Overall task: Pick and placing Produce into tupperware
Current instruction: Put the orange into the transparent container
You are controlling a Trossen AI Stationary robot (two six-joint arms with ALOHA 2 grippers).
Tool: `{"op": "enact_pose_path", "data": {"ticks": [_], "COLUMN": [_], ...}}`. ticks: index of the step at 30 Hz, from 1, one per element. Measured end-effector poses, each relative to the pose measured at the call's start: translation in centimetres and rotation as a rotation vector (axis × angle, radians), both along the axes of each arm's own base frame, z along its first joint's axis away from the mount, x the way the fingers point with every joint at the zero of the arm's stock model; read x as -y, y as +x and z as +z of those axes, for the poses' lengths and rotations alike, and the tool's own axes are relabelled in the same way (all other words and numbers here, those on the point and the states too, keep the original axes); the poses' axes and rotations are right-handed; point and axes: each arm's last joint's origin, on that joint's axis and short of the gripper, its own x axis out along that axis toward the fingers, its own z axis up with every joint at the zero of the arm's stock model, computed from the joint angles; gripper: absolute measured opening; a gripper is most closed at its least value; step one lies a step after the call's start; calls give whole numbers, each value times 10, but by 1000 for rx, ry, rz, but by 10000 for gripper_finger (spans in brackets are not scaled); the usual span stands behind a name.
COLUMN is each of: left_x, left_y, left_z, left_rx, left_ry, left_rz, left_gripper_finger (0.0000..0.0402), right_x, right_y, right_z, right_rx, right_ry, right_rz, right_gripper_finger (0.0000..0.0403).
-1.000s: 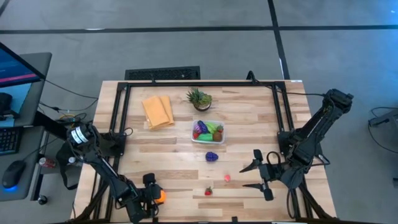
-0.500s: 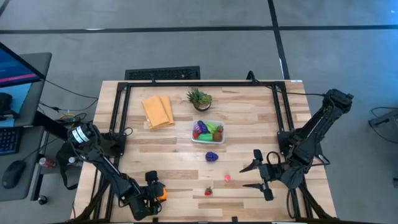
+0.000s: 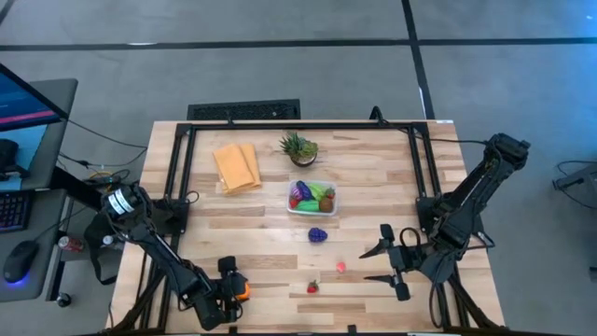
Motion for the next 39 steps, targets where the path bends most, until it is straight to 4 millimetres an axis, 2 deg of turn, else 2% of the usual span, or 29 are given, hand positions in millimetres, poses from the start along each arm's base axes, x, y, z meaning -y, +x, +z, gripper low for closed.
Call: {"op": "enact_pose_path", "data": {"ticks": [5,18,25,32,39], "left_x": [0,-1,-10,-28,-53], "left_y": [0,1,4,13,32], "left_z": [0,3,30,58,67], "left_rx": [0,34,156,267,265], "left_ry": [-1,29,112,236,344], "left_rz": [0,4,-1,5,28], "left_gripper_finger": [236,239,239,239,239], "right_x": [0,0,0,0,1], "right_y": [0,0,0,0,-1], "right_z": [0,0,0,-1,-2], "right_rx": [0,-3,-3,-11,-13], "right_ry": [0,-4,-4,-11,-22], "right_rz": [0,0,1,3,6], "right_gripper_finger": [246,246,246,246,246]}}
